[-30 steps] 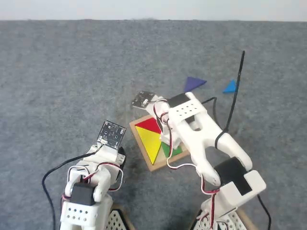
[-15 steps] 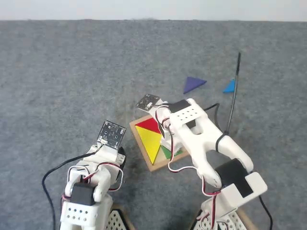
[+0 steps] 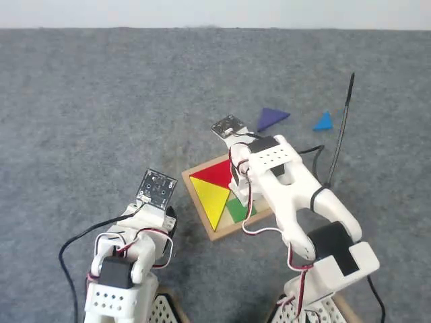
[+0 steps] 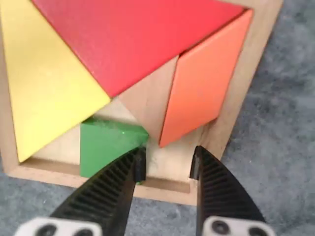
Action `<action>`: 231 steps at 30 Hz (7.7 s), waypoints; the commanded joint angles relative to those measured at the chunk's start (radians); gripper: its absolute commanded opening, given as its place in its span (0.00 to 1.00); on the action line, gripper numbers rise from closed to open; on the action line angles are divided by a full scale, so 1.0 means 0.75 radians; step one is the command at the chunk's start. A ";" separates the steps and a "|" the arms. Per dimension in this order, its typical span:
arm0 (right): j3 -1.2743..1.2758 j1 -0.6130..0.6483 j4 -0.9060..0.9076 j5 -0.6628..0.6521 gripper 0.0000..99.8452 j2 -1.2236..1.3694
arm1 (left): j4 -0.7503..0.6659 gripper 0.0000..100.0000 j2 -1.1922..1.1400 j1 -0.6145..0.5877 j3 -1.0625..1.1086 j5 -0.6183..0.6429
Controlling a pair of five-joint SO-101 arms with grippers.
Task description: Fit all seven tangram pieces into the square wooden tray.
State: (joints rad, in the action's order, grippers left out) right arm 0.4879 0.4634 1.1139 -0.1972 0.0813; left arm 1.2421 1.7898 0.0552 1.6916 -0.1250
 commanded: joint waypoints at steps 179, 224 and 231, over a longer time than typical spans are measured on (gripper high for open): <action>0.411 -0.017 -0.277 0.063 0.01 -0.733 | 0.006 0.09 0.002 0.002 -0.009 0.008; -1.549 -0.742 0.097 0.614 0.18 0.920 | 0.006 0.09 0.002 0.002 -0.009 0.008; -1.682 -0.740 0.109 0.614 0.18 1.071 | 0.006 0.09 0.002 0.002 -0.009 0.008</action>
State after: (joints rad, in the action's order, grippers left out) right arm -0.6951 -0.0783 1.1861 0.2524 0.8869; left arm 1.2421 1.7898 0.0552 1.6916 -0.1250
